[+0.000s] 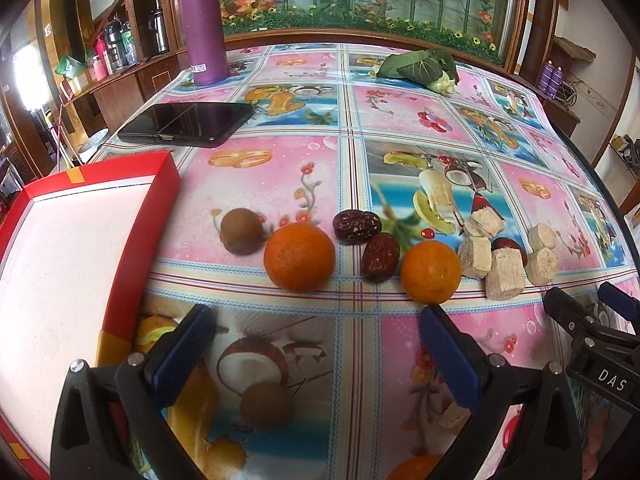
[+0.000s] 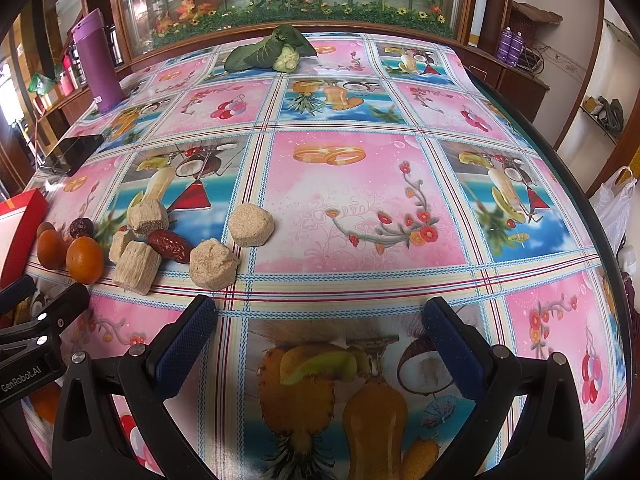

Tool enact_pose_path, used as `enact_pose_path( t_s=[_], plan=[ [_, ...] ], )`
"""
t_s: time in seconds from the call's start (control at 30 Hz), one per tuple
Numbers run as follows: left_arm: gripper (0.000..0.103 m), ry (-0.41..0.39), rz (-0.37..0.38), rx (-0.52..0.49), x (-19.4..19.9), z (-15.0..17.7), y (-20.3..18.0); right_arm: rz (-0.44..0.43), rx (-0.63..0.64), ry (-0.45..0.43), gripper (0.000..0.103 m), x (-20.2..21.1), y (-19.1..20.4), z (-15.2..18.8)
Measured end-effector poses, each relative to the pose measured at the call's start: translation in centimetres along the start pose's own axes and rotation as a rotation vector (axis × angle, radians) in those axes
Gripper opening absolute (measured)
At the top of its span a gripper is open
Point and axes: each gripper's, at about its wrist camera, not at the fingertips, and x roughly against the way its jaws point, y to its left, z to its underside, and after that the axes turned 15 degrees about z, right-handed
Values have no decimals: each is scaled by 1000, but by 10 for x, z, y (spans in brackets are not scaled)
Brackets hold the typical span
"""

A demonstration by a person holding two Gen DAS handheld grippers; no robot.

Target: Organize fruits

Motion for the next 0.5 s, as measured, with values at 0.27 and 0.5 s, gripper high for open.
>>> enact_pose_path(
  t_s=[0.27, 0.5],
  plan=[
    [103, -4, -4, 13, 0, 0, 0, -8, 82, -47, 103, 27, -12, 12],
    [98, -37, -33, -59, 37, 7, -15, -58, 59, -187, 103, 88, -31, 29]
  ],
)
